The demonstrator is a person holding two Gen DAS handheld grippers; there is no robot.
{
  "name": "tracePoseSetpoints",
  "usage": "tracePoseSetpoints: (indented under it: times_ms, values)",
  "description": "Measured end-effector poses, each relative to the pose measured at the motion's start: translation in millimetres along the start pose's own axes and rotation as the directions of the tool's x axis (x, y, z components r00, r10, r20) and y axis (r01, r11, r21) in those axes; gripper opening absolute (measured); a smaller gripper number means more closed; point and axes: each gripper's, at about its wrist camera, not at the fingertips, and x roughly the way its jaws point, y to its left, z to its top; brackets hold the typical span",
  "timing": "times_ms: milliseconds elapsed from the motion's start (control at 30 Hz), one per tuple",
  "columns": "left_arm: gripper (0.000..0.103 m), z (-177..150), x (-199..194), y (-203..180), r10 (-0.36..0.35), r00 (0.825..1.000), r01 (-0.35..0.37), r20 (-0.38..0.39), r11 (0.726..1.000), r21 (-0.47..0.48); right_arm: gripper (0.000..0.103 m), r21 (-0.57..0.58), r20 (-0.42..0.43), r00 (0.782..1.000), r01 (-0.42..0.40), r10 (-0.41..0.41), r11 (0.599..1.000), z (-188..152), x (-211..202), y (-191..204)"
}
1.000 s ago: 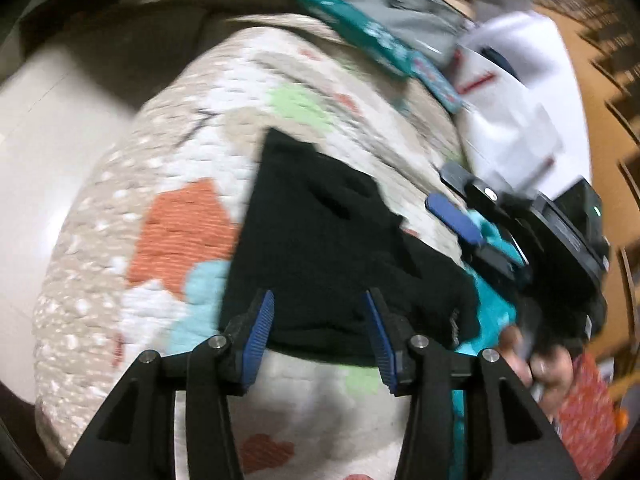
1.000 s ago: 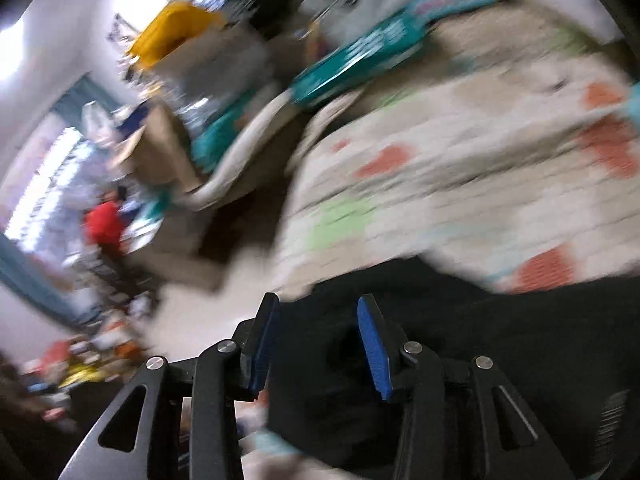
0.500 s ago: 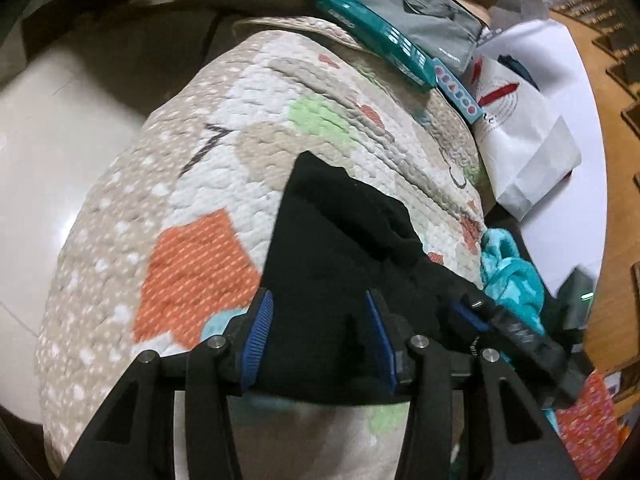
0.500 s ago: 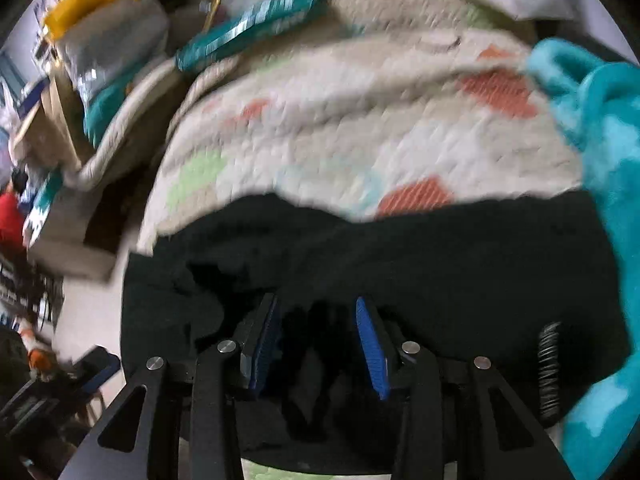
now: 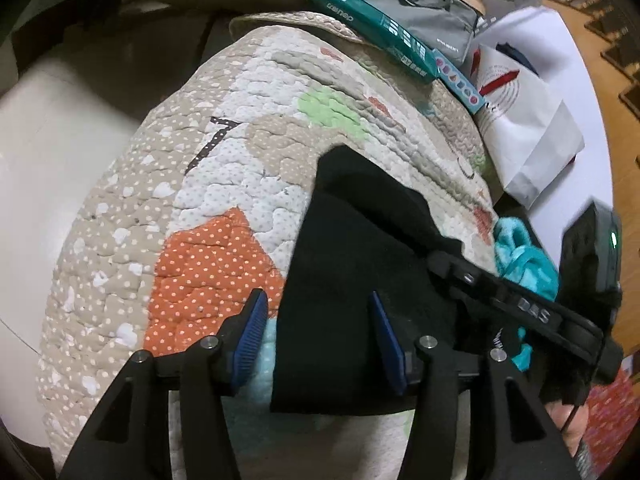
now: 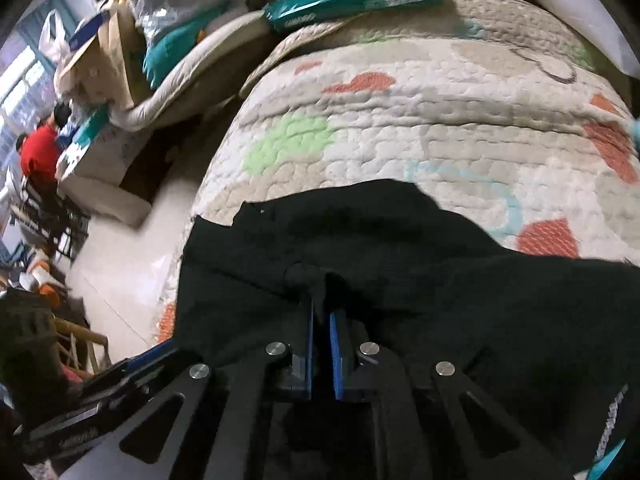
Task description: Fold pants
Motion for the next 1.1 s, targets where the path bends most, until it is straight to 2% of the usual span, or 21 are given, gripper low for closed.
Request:
tracePoseSetpoints:
  times_ms: [100, 167, 267, 333, 400, 467, 500, 567, 633, 733, 767, 800, 833, 867, 933, 1033, 1100]
  values:
    - [0.055, 1.1, 2.2, -3.5, -0.028, 1.0, 0.028, -0.003, 1.0, -0.002, 0.007, 0.059, 0.036, 0.999, 0.007, -0.009, 0.998, -4.8, -18.8, -9.4]
    - [0.057, -1.3, 4.8, -10.1, -0.016, 1.0, 0.017, -0.004, 0.999, 0.027, 0.008, 0.078, 0.031, 0.998, 0.052, -0.054, 0.996, -12.1, -25.8, -20.0]
    - [0.057, -8.9, 14.7, -20.8, 0.079, 0.997, -0.078, -0.01, 0.991, 0.105, 0.012, 0.076, -0.028, 0.992, 0.125, -0.123, 0.989, -16.6, -14.4, -30.1]
    - [0.057, -14.9, 17.6, -26.6, 0.119, 0.993, -0.118, 0.004, 0.981, 0.154, 0.019, 0.086, 0.013, 0.988, 0.154, -0.155, 0.984, -14.2, -24.3, -29.7]
    - [0.057, -18.4, 19.6, -32.1, 0.149, 0.989, -0.15, 0.016, 0.969, 0.197, 0.02, 0.079, 0.094, 0.979, 0.172, -0.179, 0.982, -8.2, -42.2, -22.4]
    - [0.058, -20.5, 20.7, -33.5, 0.163, 0.986, -0.165, 0.023, 0.964, 0.208, 0.02, 0.081, 0.134, 0.986, 0.084, -0.095, 0.993, -2.2, -55.0, -13.7]
    - [0.058, -20.5, 20.7, -33.3, 0.165, 0.986, -0.166, 0.024, 0.964, 0.209, 0.02, 0.095, 0.129, 0.992, 0.0, -0.013, 0.995, -1.0, -55.9, -11.3]
    - [0.058, -21.1, 20.4, -33.0, 0.161, 0.987, -0.161, 0.019, 0.965, 0.209, 0.02, 0.147, 0.081, 0.992, -0.112, 0.101, 0.983, -3.0, -43.9, -13.0]
    - [0.058, -22.4, 19.8, -31.9, 0.16, 0.987, -0.159, 0.012, 0.964, 0.211, 0.02, 0.22, 0.022, 0.986, -0.168, 0.168, 0.961, -13.0, -25.9, -22.9]
    - [0.059, -24.0, 19.2, -31.7, 0.164, 0.987, -0.16, 0.004, 0.963, 0.219, 0.018, 0.285, -0.045, 0.995, -0.067, 0.084, 0.956, -36.7, -8.5, -48.8]
    - [0.059, -23.4, 19.3, -32.5, 0.167, 0.986, -0.163, 0.003, 0.962, 0.22, 0.015, 0.323, -0.035, 0.996, -0.061, 0.076, 0.945, -44.6, -9.8, -62.7]
    - [0.059, -22.1, 19.2, -32.5, 0.168, 0.986, -0.163, -0.002, 0.962, 0.219, 0.021, 0.36, -0.021, 0.998, -0.05, 0.062, 0.932, -49.8, -15.2, -74.6]
    - [0.059, -21.1, 18.2, -31.8, 0.164, 0.987, -0.158, -0.007, 0.964, 0.214, 0.021, 0.39, -0.019, 1.0, 0.015, -0.008, 0.92, -55.3, -23.3, -85.5]
    - [0.059, -18.2, 16.1, -29.5, 0.154, 0.988, -0.148, -0.014, 0.969, 0.197, 0.022, 0.422, 0.015, 0.999, 0.028, -0.038, 0.906, -62.0, -37.0, -97.7]
    - [0.059, -12.2, 8.7, -24.5, 0.139, 0.99, -0.136, -0.006, 0.977, 0.165, 0.024, 0.469, 0.07, 0.995, 0.035, -0.076, 0.883, -74.7, -64.8, -113.9]
    - [0.059, -1.0, -9.3, -23.9, 0.146, 0.988, -0.151, 0.042, 0.978, 0.147, 0.037, 0.512, 0.147, 0.983, 0.021, -0.112, 0.859, -94.6, -101.7, -124.6]
    - [0.059, 7.8, -20.8, -35.0, 0.107, 0.993, -0.113, 0.05, 0.983, 0.142, 0.042, 0.538, 0.183, 0.975, 0.008, -0.126, 0.843, -108.9, -115.7, -126.3]
